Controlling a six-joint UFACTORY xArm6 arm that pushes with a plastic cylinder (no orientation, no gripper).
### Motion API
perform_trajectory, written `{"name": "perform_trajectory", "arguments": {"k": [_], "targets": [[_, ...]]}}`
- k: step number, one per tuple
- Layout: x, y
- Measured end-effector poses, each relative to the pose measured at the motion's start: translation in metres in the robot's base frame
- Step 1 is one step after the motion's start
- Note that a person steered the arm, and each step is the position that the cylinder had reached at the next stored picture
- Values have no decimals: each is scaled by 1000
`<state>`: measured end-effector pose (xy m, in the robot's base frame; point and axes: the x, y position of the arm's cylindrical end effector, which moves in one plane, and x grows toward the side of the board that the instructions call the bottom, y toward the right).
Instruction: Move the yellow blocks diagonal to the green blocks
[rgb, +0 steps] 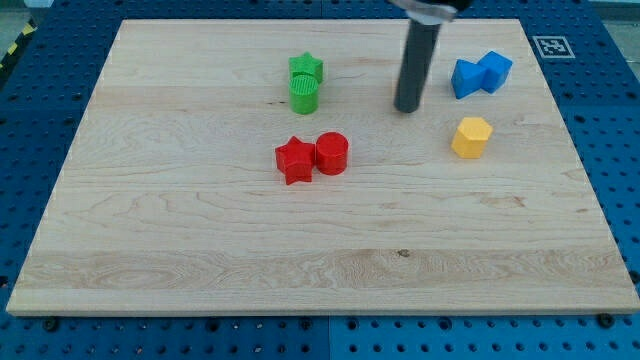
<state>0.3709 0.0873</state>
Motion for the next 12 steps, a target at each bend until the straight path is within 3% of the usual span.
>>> {"name": "perform_trajectory", "arguments": {"k": [1,4,5,7,9,11,12], "targets": [[-15,-42],[-92,-44],[-80,-18],[-13,49],[-17,48],[34,83],[28,69]]}}
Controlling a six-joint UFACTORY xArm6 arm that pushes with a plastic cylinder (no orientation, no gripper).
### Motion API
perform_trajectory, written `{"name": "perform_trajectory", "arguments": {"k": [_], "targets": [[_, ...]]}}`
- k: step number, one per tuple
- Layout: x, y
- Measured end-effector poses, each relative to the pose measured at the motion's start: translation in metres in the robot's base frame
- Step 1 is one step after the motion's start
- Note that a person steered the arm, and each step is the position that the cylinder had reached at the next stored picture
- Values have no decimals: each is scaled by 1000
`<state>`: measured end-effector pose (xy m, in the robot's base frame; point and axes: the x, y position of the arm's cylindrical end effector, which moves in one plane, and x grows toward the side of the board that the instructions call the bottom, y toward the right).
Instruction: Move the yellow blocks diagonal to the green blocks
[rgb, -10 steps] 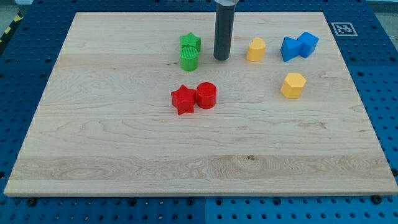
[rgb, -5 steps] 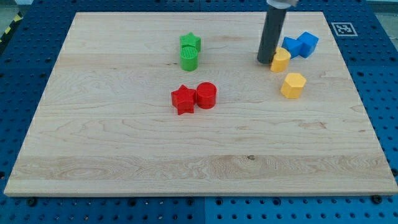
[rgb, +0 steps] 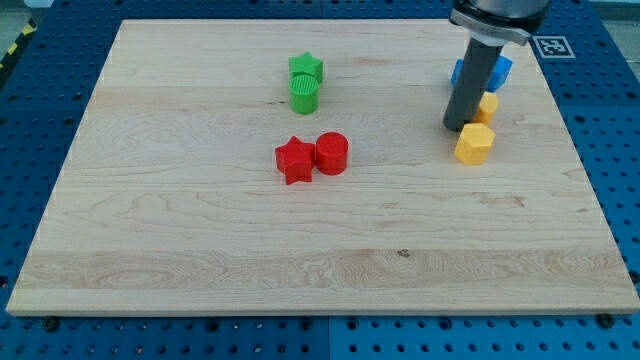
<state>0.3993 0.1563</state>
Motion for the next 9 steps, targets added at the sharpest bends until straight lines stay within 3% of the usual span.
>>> {"name": "perform_trajectory", "arguments": {"k": [3,6,7,9], "targets": [[-40,-8],[-50,39],[-33,59],[2,42]]}}
